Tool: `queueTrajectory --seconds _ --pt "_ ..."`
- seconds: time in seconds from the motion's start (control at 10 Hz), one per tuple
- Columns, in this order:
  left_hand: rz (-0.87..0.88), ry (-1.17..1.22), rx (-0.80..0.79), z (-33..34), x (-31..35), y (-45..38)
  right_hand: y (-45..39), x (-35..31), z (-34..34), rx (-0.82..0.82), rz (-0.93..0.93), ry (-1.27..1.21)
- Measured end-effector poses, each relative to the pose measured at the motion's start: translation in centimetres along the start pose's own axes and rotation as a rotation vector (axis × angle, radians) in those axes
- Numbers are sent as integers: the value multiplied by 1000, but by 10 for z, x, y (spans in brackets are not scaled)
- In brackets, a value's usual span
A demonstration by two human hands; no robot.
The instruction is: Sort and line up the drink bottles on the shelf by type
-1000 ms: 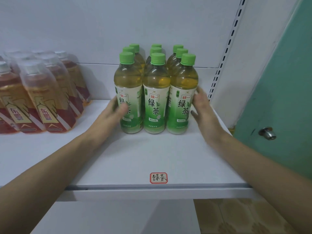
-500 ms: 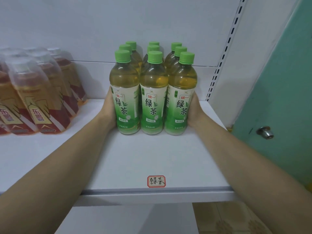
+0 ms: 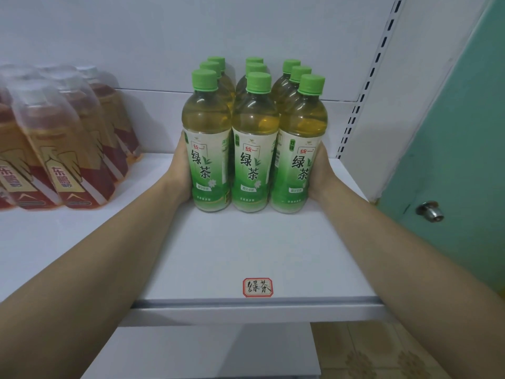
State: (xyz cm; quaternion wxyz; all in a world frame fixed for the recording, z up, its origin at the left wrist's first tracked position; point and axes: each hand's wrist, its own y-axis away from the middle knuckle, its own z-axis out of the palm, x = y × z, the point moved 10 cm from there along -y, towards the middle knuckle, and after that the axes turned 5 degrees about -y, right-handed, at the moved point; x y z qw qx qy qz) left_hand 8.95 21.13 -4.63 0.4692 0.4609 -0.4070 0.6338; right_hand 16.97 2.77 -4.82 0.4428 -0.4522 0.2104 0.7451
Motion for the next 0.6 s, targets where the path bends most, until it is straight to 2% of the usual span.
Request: queueTrajectory --seconds 0.2,0.3,0.4,0.5,0.6 --pt "8 -36 45 -6 2 2 8 -3 7 -5 -2 -4" --pt "8 -59 75 -7 6 6 6 -7 -12 128 -26 156" --pt "-53 -240 80 -27 3 13 17 -23 -31 231 -57 757" --pt "-109 -457 9 -53 -2 28 31 -31 -35 92 -48 1226" --pt "-78 -836 50 -72 5 48 55 -45 -39 79 -195 1465"
